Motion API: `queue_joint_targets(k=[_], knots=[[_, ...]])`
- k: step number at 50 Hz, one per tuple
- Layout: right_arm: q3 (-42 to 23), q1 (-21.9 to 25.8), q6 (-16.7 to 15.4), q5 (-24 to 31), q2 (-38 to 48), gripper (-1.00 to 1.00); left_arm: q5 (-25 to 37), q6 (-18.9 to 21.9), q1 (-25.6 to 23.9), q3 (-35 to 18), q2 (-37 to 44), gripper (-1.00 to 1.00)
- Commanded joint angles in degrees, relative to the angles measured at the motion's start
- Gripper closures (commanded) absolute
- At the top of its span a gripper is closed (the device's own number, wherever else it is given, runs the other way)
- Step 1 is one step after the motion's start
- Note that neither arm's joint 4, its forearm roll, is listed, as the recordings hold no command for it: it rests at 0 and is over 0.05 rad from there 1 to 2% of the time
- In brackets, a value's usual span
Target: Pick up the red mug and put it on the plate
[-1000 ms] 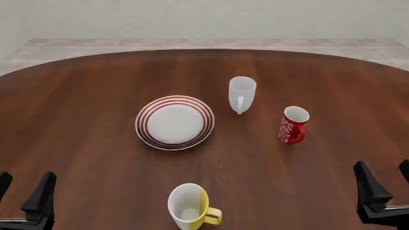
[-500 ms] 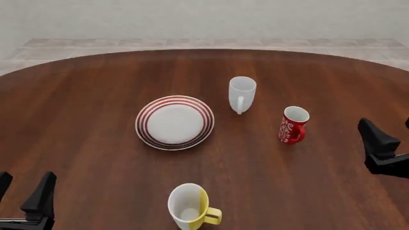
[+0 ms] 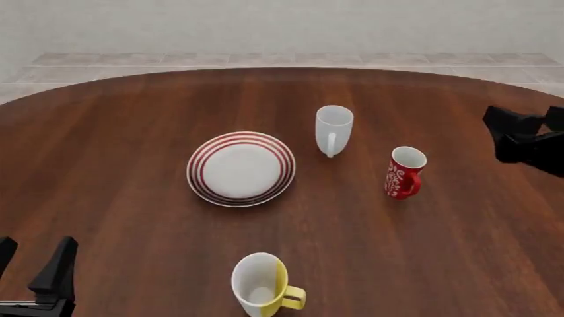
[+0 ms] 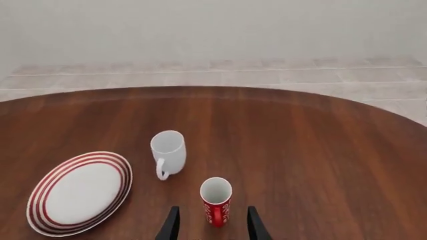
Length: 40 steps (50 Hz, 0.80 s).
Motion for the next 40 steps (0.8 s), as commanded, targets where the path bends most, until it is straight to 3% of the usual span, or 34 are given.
queue_joint_targets(k=[1, 3, 5, 6, 7, 23, 40], knots=[[-3.72, -0.12, 0.62, 0.03, 7.93, -1.00, 0.00, 0.00, 0.00, 0.00, 0.00, -1.00], [-3.86, -0.80, -0.92, -0.83, 9.12, -1.00, 0.00, 0.00, 0.00, 0.00, 0.00, -1.00], [-4.11, -0.71, 0.49, -1.11, 10.36, -1.00, 0.00, -0.01, 0.00, 0.00, 0.00, -1.00], [-4.11, -0.17, -1.34, -1.81, 11.04, -1.00, 0.00, -0.01, 0.00, 0.00, 0.00, -1.00], [-4.17, -0.72, -0.11, -2.16, 11.89, -1.00, 0.00, 0.00, 0.00, 0.00, -0.01, -1.00], [-4.00, -0.06, -1.82, -5.16, 18.43, -1.00, 0.00, 0.01, 0.00, 0.00, -0.01, -1.00], [-2.00, -0.07, -0.81, -9.16, 22.73, -1.00, 0.00, 0.01, 0.00, 0.00, 0.00, -1.00]])
